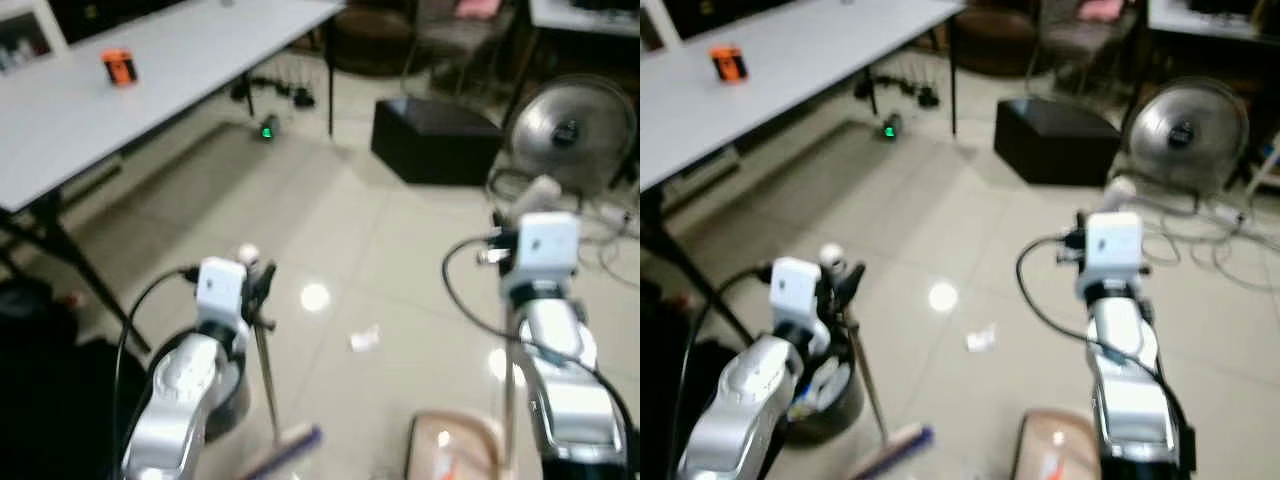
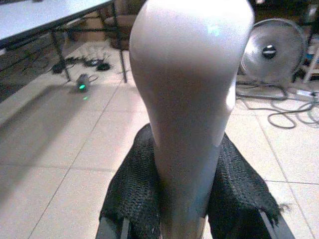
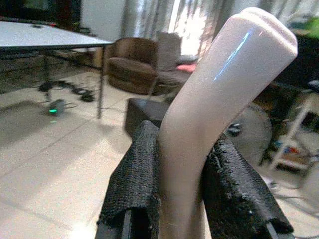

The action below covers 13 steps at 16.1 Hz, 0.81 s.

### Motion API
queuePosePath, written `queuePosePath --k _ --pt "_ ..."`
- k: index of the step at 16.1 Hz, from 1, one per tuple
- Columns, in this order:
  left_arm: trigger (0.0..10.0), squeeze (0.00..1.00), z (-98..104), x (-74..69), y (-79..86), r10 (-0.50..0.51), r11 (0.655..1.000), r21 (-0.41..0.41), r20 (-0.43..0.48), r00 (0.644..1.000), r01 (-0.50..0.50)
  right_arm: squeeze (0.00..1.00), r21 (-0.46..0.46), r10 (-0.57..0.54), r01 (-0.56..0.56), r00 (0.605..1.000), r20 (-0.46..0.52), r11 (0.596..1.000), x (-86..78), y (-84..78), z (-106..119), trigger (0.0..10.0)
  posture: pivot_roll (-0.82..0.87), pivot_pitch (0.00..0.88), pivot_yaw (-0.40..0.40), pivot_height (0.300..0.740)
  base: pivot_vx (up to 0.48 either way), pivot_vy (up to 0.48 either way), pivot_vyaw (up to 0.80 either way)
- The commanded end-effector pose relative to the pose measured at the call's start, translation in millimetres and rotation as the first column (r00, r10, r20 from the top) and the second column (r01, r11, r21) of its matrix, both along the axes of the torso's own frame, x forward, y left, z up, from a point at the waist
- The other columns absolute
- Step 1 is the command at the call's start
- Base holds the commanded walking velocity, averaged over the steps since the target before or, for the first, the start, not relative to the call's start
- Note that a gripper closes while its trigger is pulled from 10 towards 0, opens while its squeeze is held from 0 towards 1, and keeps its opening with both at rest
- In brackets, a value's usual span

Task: Sweep floor

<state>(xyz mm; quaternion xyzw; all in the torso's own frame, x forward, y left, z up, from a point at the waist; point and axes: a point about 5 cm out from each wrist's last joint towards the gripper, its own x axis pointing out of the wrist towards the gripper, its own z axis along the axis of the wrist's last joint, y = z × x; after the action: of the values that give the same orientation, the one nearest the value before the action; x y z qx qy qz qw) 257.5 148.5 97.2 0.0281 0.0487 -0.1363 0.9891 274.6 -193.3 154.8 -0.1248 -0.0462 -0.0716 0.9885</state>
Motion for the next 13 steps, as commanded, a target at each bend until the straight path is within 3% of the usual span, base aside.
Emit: queuePosePath --k 1,3,6,7,8,9,13 --pt "10.0 0.0 5.9 2.1 2.1 0.007 1.0 0.021 0.022 1.0 -0.008 0.0 -0.058 -0.008 0.011 0.998 0.059 0.998 -0.2 -2.3 12.4 10.0 -0.02 0.001 0.033 0.74 0.0 0.0 -0.8" --pt "10.0 0.0 13.9 4.7 5.5 0.039 0.999 0.033 0.067 0.997 -0.042 0.0 -0.096 -0.021 0.03 0.995 0.099 0.995 0.1 -4.9 19.0 10.0 -0.02 0.005 0.032 0.74 0.0 0.0 -0.8" --pt "10.0 0.0 22.2 7.9 11.7 0.108 0.991 0.064 0.13 0.986 -0.117 0.0 -0.055 -0.03 0.037 0.993 0.116 0.998 3.4 -5.5 18.6 10.0 -0.02 0.003 0.035 0.74 0.0 0.0 -0.8" --pt "10.0 0.0 26.0 9.0 12.7 0.123 0.989 0.061 0.156 0.98 -0.133 0.0 0.033 -0.05 0.047 0.991 0.127 0.998 8.1 -7.0 21.1 10.0 -0.02 0.006 0.04 0.74 0.0 0.0 0.0" --pt "10.0 0.0 27.2 9.3 13.1 0.127 0.989 0.058 0.163 0.978 -0.138 0.0 0.065 -0.059 0.051 0.99 0.126 0.997 9.8 -7.4 21.4 10.0 -0.02 0.006 0.04 0.74 0.0 0.0 0.0" --pt "10.0 0.0 32.8 10.8 13.8 0.141 0.989 0.018 0.169 0.975 -0.146 0.0 0.138 -0.046 0.029 0.991 0.122 0.99 13.4 -5.7 23.4 10.0 -0.02 0.009 0.045 0.74 0.247 0.0 0.0" --pt "10.0 0.0 39.3 15.3 14.1 0.146 0.989 -0.003 0.183 0.972 -0.147 0.0 0.192 0.125 -0.161 0.974 0.188 0.968 13.1 20.6 32.8 10.0 -0.02 0.009 0.045 0.74 0.315 0.0 0.0"
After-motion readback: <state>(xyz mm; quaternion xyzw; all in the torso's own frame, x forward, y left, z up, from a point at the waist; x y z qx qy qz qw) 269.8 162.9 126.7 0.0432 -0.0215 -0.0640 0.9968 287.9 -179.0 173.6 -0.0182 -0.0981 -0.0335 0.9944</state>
